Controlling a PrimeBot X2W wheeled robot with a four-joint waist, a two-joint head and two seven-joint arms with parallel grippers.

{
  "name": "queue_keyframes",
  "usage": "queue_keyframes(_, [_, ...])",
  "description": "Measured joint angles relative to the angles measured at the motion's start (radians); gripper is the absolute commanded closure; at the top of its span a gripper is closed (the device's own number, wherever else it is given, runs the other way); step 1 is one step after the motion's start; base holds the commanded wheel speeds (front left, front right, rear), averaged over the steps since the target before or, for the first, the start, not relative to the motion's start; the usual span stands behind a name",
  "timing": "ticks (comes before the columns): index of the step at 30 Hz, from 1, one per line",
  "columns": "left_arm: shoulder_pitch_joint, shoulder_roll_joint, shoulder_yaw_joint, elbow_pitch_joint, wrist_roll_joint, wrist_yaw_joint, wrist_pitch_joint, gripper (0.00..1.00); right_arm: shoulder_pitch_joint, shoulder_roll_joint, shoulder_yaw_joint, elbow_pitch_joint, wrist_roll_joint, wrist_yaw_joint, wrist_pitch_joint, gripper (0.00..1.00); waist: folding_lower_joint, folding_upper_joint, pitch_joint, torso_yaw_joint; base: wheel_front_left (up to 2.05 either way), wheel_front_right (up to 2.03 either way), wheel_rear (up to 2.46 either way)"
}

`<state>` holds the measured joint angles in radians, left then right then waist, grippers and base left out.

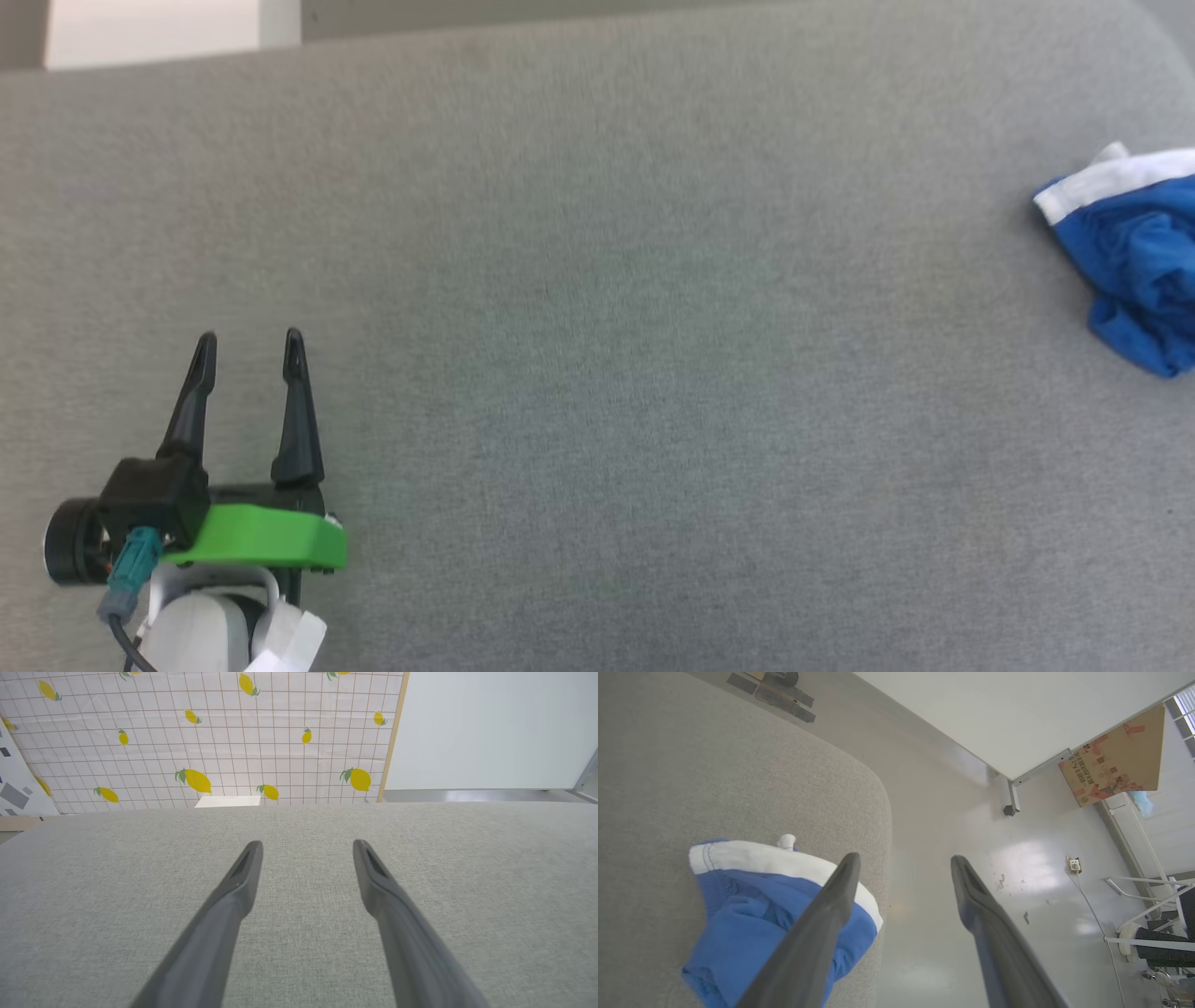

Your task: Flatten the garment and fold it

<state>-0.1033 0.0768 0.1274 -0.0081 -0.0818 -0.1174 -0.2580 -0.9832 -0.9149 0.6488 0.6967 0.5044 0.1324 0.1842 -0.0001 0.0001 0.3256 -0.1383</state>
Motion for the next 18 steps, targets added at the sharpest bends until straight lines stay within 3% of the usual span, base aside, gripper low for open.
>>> queue_keyframes(3, [0.02,-0.005,0.013,0.009,0.001,0.006,0.0,0.0,0.002,0.049,-0.089,-0.009,-0.072,0.0,-0.153,0.0,0.0,0.0,-0.049,0.004,0.0,0.0,0.0])
queue_keyframes(8, [0.052,-0.009,0.027,0.034,0.005,0.022,0.0,0.0,0.056,0.22,-0.303,-0.044,-0.197,0.0,-0.381,0.0,0.0,-0.0001,-0.125,0.014,0.0,0.0,0.0])
queue_keyframes(13, [0.062,-0.012,0.035,0.048,0.016,0.036,0.0,0.0,0.201,0.393,-0.505,-0.161,-0.303,0.0,-0.435,0.0,0.0,0.0,-0.18,0.034,0.0,0.0,0.0])
queue_keyframes(18, [0.062,-0.014,0.027,0.055,0.03,0.039,0.0,0.0,0.391,0.583,-0.682,-0.404,-0.393,0.0,-0.441,0.0,0.0,-0.0001,-0.215,0.072,0.0,0.0,0.0])
